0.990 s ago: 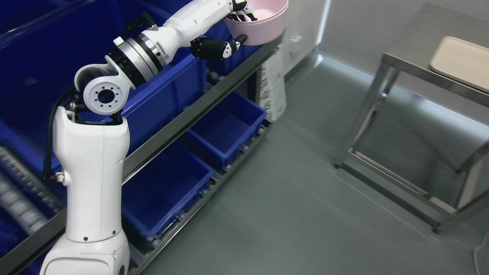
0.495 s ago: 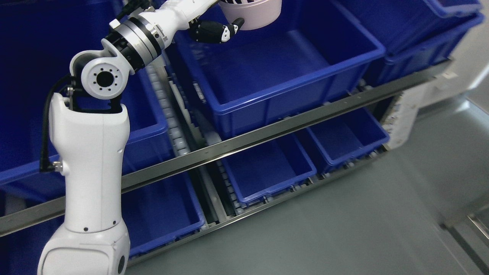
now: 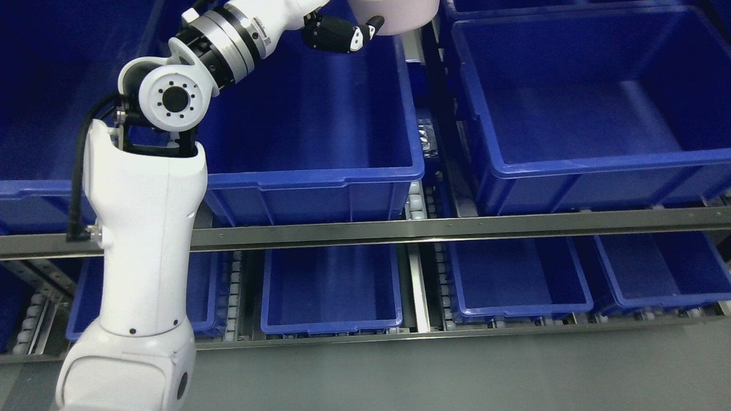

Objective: Stack pink IKEA bowls on left shelf middle
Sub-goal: 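Lower the stacked bowls into the middle blue bin and release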

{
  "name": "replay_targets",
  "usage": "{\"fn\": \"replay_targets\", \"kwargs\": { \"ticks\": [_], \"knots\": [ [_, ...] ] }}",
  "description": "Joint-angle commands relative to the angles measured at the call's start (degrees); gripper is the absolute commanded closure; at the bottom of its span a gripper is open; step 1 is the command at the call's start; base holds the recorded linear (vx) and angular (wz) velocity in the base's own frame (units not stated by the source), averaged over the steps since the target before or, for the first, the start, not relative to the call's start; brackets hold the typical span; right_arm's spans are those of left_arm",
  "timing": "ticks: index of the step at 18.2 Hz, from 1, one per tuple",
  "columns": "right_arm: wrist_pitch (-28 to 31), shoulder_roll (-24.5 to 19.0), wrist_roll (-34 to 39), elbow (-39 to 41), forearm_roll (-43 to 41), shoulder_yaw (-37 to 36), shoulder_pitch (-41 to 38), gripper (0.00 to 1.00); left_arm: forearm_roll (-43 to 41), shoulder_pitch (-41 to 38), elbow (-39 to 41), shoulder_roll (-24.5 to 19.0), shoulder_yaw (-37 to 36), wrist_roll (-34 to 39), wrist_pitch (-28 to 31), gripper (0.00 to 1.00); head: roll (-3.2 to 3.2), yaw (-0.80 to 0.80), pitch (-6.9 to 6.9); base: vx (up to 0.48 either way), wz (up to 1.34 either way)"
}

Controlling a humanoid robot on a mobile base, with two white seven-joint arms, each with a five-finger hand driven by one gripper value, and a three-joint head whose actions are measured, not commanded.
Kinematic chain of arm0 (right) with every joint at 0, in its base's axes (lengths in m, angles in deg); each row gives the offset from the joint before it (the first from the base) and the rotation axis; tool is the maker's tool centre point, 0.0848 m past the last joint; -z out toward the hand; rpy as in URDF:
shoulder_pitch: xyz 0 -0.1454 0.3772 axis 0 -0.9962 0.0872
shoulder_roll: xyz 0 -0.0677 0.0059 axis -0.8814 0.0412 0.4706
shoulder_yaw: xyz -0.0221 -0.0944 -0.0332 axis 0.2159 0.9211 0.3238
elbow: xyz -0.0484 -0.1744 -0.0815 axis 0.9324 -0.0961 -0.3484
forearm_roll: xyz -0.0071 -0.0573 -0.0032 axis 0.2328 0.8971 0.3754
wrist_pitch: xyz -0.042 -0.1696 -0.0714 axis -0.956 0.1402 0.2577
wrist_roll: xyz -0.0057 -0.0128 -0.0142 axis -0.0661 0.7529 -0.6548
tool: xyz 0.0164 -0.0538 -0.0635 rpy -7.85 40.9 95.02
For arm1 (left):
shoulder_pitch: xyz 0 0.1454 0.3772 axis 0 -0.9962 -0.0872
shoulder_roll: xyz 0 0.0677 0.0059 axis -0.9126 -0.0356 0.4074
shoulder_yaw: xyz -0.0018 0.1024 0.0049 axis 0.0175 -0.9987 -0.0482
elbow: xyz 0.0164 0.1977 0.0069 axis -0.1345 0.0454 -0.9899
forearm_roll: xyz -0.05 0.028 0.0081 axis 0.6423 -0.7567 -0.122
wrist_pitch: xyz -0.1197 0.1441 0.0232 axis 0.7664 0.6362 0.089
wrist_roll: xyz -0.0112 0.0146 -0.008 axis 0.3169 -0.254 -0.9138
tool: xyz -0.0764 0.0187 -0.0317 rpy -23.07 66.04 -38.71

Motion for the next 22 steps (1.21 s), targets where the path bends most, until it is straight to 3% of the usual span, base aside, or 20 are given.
{"fn": "replay_targets", "kwargs": {
  "ticks": [1,8,17,22],
  "knots": [
    [0.0,1.0,0.0,0.0,0.4,-0.5,0.0,0.0,-0.3,0.5,-0.3,-1.0,-3.1,-0.3,0.7,0.92,0.0,0.0,0.0,-0.016,0.38],
    [0.0,1.0,0.0,0.0,0.4,-0.5,0.0,0.0,-2.9,-2.2,-3.5,-1.0,-2.5,-3.0,1.2,0.92,0.0,0.0,0.0,-0.008,0.2],
    [0.0,1.0,0.0,0.0,0.4,-0.5,0.0,0.0,-2.9,-5.8,-7.8,-5.4,-1.1,-2.6,0.7,0.9,0.0,0.0,-0.01,0.002,-0.04],
    [0.0,1.0,0.0,0.0,0.4,-0.5,0.0,0.0,-2.9,-8.1,-7.8,-4.8,-0.9,-1.5,0.8,0.76,0.0,0.0,-0.01,0.0,0.0]
  ]
}}
